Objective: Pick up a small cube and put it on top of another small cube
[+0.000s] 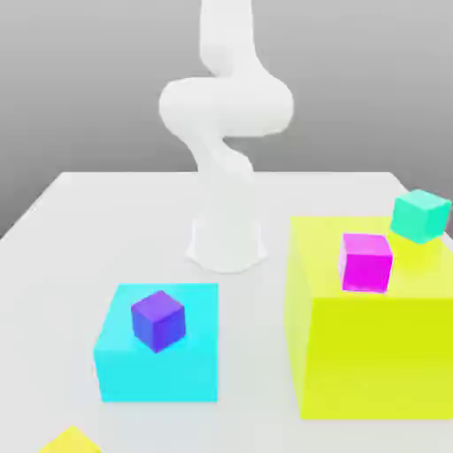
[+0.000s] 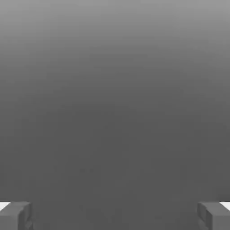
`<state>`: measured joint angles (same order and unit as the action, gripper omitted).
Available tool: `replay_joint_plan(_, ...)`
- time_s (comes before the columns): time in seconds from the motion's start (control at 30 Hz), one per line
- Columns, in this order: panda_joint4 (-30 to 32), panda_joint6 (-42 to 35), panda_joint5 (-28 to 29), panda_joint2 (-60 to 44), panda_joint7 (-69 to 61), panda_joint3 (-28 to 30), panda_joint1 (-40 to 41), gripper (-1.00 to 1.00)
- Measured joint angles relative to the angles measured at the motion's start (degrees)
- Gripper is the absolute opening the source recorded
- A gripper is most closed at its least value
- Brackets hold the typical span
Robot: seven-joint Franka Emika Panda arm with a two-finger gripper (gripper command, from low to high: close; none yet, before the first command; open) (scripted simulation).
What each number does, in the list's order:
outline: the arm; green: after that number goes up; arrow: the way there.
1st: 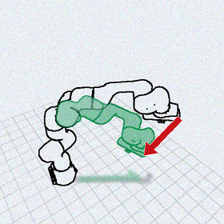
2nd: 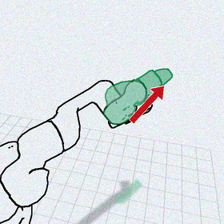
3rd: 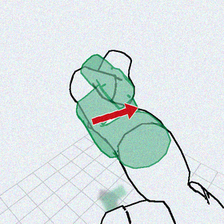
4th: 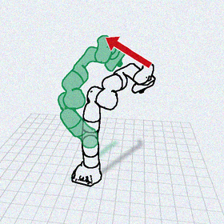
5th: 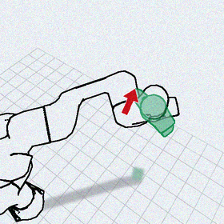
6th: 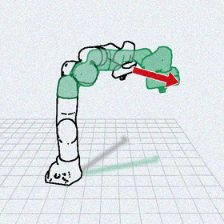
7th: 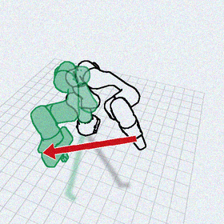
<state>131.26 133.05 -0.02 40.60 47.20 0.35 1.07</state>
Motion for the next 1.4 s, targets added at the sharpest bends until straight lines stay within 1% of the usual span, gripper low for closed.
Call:
replay_joint_plan(0.5, -3.19, 7.5, -0.54, -31.5, 7.9, 3.38, 5.44, 0.0)
replay_joint_plan(0.97, -6.15, 14.36, -4.49, -60.71, 12.84, 6.2, 10.78, 0.0)
replay_joint_plan(1.13, -7.96, 20.57, -6.41, -71.11, 12.41, 5.29, 12.34, 0.0)
replay_joint_plan(1.17, -8.24, 21.62, -6.64, -72.48, 12.25, 5.05, 12.54, -1.0)
replay_joint_plan(1.4, -8.22, 21.65, -6.61, -72.46, 12.28, 4.95, 12.65, -1.0)
